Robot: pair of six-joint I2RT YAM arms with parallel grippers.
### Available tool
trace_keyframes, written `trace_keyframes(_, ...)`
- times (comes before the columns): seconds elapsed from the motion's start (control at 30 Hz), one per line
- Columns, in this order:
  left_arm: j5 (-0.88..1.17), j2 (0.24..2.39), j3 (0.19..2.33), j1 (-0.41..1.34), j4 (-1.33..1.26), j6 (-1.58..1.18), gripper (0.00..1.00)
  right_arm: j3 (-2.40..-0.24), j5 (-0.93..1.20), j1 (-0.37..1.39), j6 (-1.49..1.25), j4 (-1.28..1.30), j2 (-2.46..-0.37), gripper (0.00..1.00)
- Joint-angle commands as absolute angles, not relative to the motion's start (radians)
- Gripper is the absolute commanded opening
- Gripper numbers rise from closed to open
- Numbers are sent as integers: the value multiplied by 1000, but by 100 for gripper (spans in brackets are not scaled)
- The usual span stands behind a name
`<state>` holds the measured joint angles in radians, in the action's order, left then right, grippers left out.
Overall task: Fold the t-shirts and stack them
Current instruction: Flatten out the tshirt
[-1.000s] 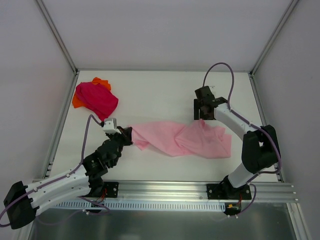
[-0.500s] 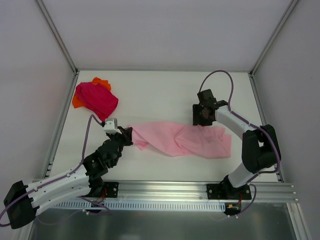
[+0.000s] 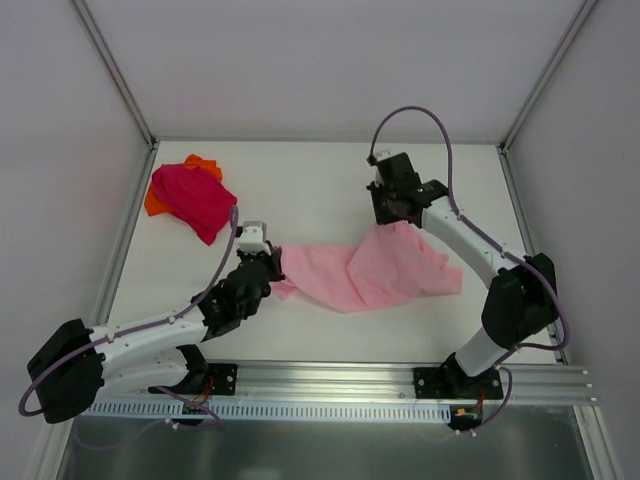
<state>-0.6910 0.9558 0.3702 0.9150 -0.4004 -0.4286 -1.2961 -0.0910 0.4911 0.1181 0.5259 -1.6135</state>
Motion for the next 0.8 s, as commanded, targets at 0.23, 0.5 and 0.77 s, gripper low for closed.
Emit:
trace_keyframes(0.23,-416,1241,609,752,-491,-472,0,-1384,-641,538,460,232,-1289,1)
trace_keyframes(0.5,-393,1276,603,735,-524,-485,0,-1171,-732,707,658,-156,-950,1)
trace_keyframes(0.77,-365,1296,604,735,-542,-489,0,-1267,-526,830,441,452,-805,46)
